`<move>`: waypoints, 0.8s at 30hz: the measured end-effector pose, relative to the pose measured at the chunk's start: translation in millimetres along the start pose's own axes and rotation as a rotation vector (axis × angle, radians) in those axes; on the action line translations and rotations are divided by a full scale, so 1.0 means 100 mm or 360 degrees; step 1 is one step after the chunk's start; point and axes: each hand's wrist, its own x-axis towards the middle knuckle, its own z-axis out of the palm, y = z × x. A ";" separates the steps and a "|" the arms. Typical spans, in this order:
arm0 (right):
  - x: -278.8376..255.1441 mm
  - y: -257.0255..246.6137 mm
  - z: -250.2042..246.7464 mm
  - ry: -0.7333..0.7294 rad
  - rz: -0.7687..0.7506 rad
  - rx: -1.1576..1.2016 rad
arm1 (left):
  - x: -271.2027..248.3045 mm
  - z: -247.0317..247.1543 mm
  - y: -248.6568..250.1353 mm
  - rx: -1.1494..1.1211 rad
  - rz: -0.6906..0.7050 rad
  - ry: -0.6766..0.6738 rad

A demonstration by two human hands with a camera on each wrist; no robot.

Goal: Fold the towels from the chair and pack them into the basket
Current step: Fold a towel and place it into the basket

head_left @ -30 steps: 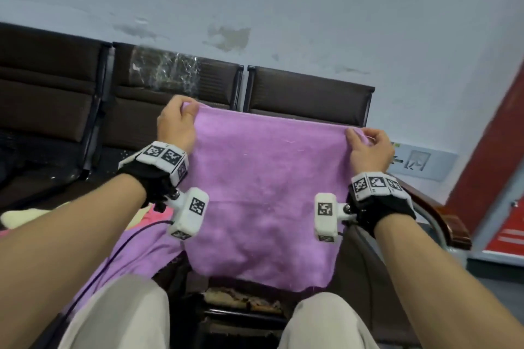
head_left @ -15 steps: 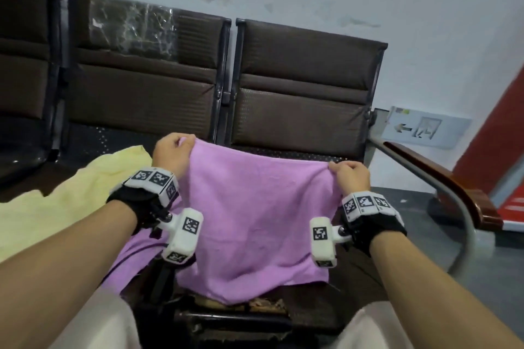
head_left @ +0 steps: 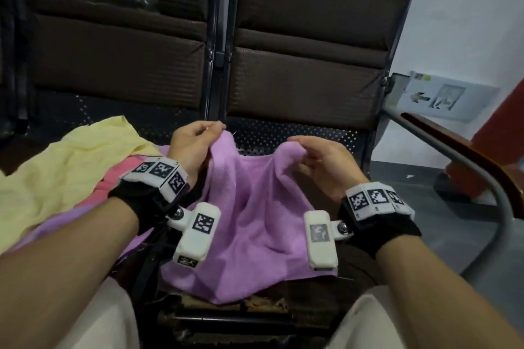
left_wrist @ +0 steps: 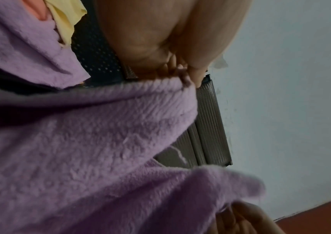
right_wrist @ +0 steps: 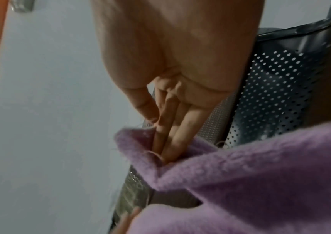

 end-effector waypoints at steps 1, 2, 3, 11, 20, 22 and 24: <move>0.01 0.04 0.02 -0.0045 -0.0009 -0.0052 | 0.00 0.01 -0.02 0.0007 -0.0025 -0.0016; 0.01 0.09 0.03 -0.0082 -0.0008 -0.0174 | 0.00 0.02 -0.03 0.0020 -0.0060 -0.0042; 0.01 0.14 0.02 -0.0102 -0.0046 -0.0424 | 0.00 0.02 -0.05 0.0054 -0.0092 -0.0077; -0.08 0.29 0.11 -0.0333 -0.0836 -0.1597 | -0.17 0.02 -0.19 0.0372 -0.0028 -0.0459; -0.09 0.35 0.18 -0.0226 -0.0807 -0.1560 | -0.39 0.05 -0.12 0.0251 -0.0113 -0.0718; -0.07 0.36 0.20 -0.0174 -0.0837 -0.1558 | -0.41 0.06 -0.09 0.0198 -0.0149 -0.0716; -0.07 0.37 0.22 -0.0157 -0.0832 -0.1574 | -0.43 0.07 -0.06 0.0141 -0.0191 -0.0713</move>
